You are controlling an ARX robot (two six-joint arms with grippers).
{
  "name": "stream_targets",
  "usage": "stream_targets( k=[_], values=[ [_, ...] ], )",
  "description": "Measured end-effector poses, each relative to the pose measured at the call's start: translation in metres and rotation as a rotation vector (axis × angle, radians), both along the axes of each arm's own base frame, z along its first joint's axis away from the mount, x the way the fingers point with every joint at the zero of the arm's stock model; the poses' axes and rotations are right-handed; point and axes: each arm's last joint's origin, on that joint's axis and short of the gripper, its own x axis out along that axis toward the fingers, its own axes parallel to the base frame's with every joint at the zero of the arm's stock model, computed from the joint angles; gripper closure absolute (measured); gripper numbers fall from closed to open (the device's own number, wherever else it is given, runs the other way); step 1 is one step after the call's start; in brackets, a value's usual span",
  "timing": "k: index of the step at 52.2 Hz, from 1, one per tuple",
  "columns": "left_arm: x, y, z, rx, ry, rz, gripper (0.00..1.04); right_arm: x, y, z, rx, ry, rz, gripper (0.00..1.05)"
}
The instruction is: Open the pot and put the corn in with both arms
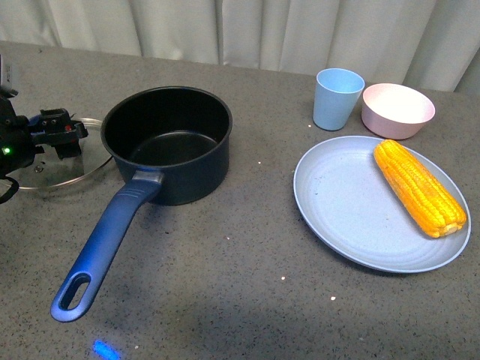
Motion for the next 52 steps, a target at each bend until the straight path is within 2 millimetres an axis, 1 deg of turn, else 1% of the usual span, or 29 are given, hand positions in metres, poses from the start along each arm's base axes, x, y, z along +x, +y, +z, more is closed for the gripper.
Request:
stream_targets(
  k=[6, 19, 24, 25, 28, 30, 31, 32, 34, 40, 47, 51, 52],
  values=[
    [-0.001, -0.001, -0.006, -0.007, 0.018, 0.0, 0.46, 0.0, 0.0, 0.0, 0.0, 0.0, 0.0, 0.09],
    [-0.001, -0.005, -0.007, -0.006, 0.028, -0.014, 0.46, 0.0, 0.0, 0.0, 0.0, 0.0, 0.0, 0.09],
    [-0.001, -0.006, -0.006, -0.008, 0.03, -0.019, 0.31, 0.0, 0.0, 0.0, 0.0, 0.0, 0.0, 0.09],
    [-0.001, -0.006, -0.006, -0.008, 0.029, -0.021, 0.29, 0.0, 0.0, 0.0, 0.0, 0.0, 0.0, 0.09],
    [-0.001, -0.007, -0.003, -0.01, 0.023, -0.028, 0.18, 0.0, 0.0, 0.0, 0.0, 0.0, 0.0, 0.09],
    [-0.001, -0.008, 0.002, -0.01, 0.013, -0.033, 0.09, 0.0, 0.0, 0.0, 0.0, 0.0, 0.0, 0.09],
    [-0.002, -0.008, 0.004, -0.01, 0.008, -0.035, 0.06, 0.0, 0.0, 0.0, 0.0, 0.0, 0.0, 0.09],
    [-0.002, -0.008, 0.007, -0.009, 0.002, -0.035, 0.05, 0.0, 0.0, 0.0, 0.0, 0.0, 0.0, 0.09],
    [-0.003, -0.008, 0.016, -0.006, -0.012, -0.028, 0.07, 0.0, 0.0, 0.0, 0.0, 0.0, 0.0, 0.09],
    [-0.015, -0.005, 0.048, 0.014, -0.046, 0.02, 0.06, 0.0, 0.0, 0.0, 0.0, 0.0, 0.0, 0.09],
    [-0.05, -0.004, 0.092, 0.036, -0.155, 0.04, 0.06, 0.0, 0.0, 0.0, 0.0, 0.0, 0.0, 0.09],
    [-0.072, -0.007, 0.109, 0.052, -0.183, 0.058, 0.06, 0.0, 0.0, 0.0, 0.0, 0.0, 0.0, 0.09],
    [-0.077, -0.007, 0.111, 0.06, -0.196, 0.05, 0.08, 0.0, 0.0, 0.0, 0.0, 0.0, 0.0, 0.09]
  ],
)
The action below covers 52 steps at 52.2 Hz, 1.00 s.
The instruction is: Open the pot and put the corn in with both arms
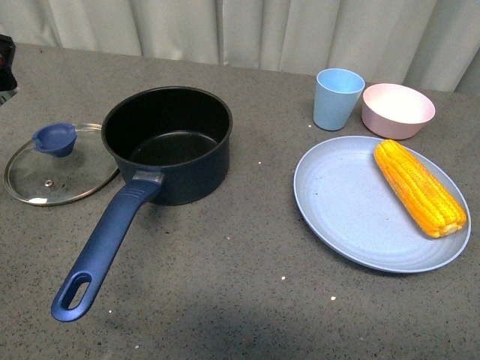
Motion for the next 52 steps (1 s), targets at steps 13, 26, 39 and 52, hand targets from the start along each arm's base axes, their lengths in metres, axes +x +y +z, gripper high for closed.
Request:
stream_targets(
  k=[13, 26, 39, 52],
  values=[
    [-0.073, -0.013, 0.025, 0.043, -0.148, -0.058, 0.51, 0.0, 0.0, 0.0, 0.0, 0.0, 0.0, 0.09],
    [-0.105, -0.025, 0.034, 0.05, -0.146, -0.061, 0.91, 0.0, 0.0, 0.0, 0.0, 0.0, 0.0, 0.09],
    [-0.128, -0.025, 0.033, 0.051, -0.142, -0.058, 1.01, 0.0, 0.0, 0.0, 0.0, 0.0, 0.0, 0.09],
    [-0.145, -0.025, 0.034, 0.051, -0.143, -0.058, 1.01, 0.0, 0.0, 0.0, 0.0, 0.0, 0.0, 0.09]
  ],
)
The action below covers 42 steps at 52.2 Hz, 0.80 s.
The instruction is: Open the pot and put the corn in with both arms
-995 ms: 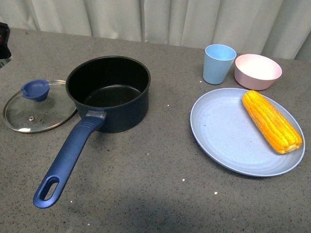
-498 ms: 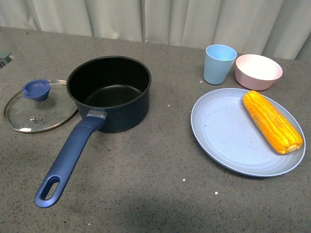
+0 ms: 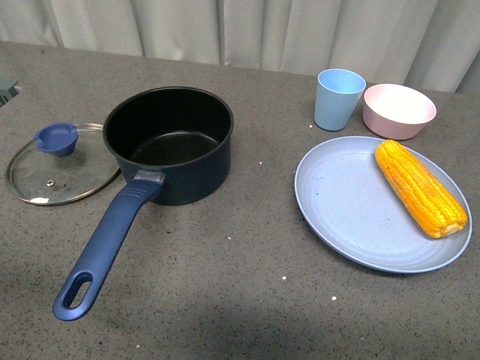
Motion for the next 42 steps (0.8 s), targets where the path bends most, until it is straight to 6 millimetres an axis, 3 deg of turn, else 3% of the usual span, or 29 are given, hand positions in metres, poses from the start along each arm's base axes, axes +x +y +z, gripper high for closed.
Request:
stream_targets(
  k=[42],
  values=[
    [-0.037, 0.0, 0.011, 0.0, -0.037, 0.0, 1.01, 0.0, 0.0, 0.0, 0.0, 0.0, 0.0, 0.09]
  ],
)
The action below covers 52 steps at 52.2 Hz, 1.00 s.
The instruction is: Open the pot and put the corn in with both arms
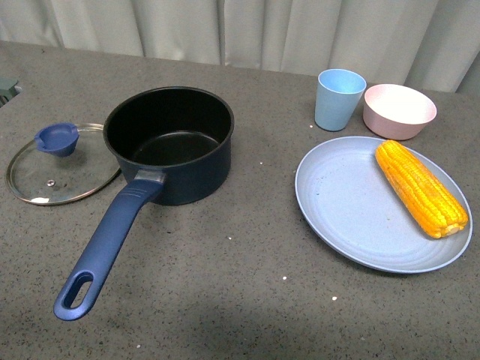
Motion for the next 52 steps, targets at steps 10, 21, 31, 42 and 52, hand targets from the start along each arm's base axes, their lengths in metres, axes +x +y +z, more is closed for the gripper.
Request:
stream_targets(
  k=[10, 21, 31, 42, 52],
  values=[
    [-0.006, 0.0, 0.0, 0.0, -0.001, 0.0, 1.01, 0.0, 0.0, 0.0, 0.0, 0.0, 0.0, 0.09],
    [-0.01, 0.0, 0.0, 0.0, -0.001, 0.0, 1.01, 0.0, 0.0, 0.0, 0.0, 0.0, 0.0, 0.09],
    [-0.013, 0.0, 0.0, 0.0, 0.0, 0.0, 1.01, 0.0, 0.0, 0.0, 0.0, 0.0, 0.0, 0.09],
    [-0.024, 0.0, -0.004, 0.0, 0.016, 0.0, 1.01, 0.0, 0.0, 0.0, 0.0, 0.0, 0.0, 0.09],
    [-0.025, 0.0, -0.003, 0.0, 0.007, 0.0, 0.99, 0.0, 0.0, 0.0, 0.0, 0.0, 0.0, 0.09]
  ],
)
